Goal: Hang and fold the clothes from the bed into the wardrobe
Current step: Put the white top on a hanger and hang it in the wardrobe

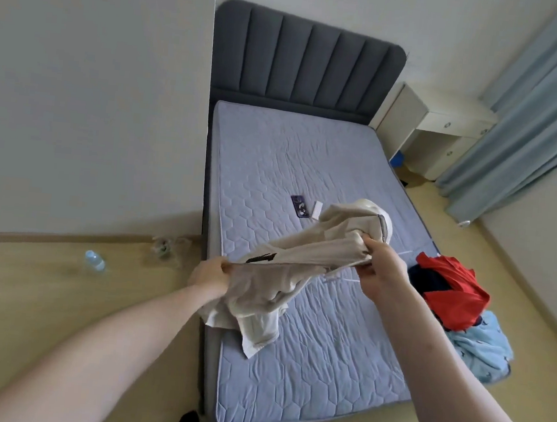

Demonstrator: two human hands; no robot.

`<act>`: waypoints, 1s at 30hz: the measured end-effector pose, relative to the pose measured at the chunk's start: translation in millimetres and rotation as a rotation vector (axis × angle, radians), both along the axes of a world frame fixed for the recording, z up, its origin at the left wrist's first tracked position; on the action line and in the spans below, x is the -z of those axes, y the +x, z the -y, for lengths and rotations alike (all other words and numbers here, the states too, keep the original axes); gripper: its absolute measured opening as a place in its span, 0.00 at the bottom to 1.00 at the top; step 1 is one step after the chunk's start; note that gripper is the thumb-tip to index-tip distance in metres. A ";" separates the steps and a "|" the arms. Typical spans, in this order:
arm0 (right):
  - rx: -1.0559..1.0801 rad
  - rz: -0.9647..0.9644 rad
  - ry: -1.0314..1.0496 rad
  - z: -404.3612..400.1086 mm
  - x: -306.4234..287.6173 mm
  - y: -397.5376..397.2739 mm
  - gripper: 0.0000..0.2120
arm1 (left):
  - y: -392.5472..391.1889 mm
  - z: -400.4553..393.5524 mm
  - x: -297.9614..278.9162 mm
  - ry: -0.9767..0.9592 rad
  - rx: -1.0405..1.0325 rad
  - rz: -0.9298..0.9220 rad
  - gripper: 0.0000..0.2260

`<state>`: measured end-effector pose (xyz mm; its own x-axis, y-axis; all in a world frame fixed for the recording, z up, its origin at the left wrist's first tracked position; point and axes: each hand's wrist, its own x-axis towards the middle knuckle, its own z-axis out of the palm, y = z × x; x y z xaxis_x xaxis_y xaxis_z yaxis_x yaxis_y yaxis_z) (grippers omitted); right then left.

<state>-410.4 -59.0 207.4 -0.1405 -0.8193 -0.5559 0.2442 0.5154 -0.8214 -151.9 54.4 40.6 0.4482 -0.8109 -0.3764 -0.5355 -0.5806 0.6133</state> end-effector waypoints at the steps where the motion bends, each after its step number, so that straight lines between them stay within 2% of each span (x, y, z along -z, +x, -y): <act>1: -0.038 -0.054 0.011 1.4 5.9 -11.2 0.18 | 12.1 3.2 -6.4 -0.027 -0.001 0.029 0.14; 3: -0.196 -0.260 0.060 2.1 21.0 -31.3 0.18 | 32.2 14.6 -26.0 -0.132 0.024 0.073 0.10; 7: -0.618 -0.996 0.212 -4.0 54.5 -56.2 0.27 | 41.7 43.2 -90.9 -0.314 0.147 0.180 0.07; 8: -0.697 -1.162 0.196 -6.0 57.8 -56.6 0.26 | 38.4 49.6 -108.0 -0.338 0.185 0.214 0.08; 9: -0.729 -1.230 0.150 -7.7 58.9 -53.8 0.26 | 32.4 55.0 -124.8 -0.358 0.232 0.235 0.09; 10: -0.722 -1.193 0.078 -8.9 58.3 -48.4 0.23 | 24.7 58.9 -140.5 -0.384 0.290 0.253 0.12; 12: -0.689 -0.989 -0.100 -12.0 54.2 -32.4 0.22 | 5.8 63.5 -167.5 -0.440 0.420 0.270 0.15; 16: -0.783 -0.655 -0.329 -21.5 31.6 9.4 0.31 | -29.1 72.1 -202.8 -0.497 0.581 0.116 0.19; 17: -0.785 -0.627 -0.382 -21.4 25.0 18.0 0.31 | -35.3 74.7 -209.1 -0.502 0.605 0.095 0.18; 20: -0.718 -0.602 -0.477 -16.7 8.6 34.5 0.25 | -43.9 81.2 -220.6 -0.523 0.609 0.044 0.15; 25: -0.596 -0.463 -0.598 1.9 1.5 43.8 0.17 | -29.3 78.1 -207.7 -0.607 0.341 -0.102 0.12; 28: -0.567 -0.345 -0.608 11.6 -3.0 47.8 0.19 | -29.8 53.7 -168.4 -0.638 0.016 -0.164 0.18; 30: -0.571 -0.236 -0.603 14.6 -5.5 48.9 0.18 | -42.0 25.5 -127.0 -0.565 -0.137 -0.212 0.20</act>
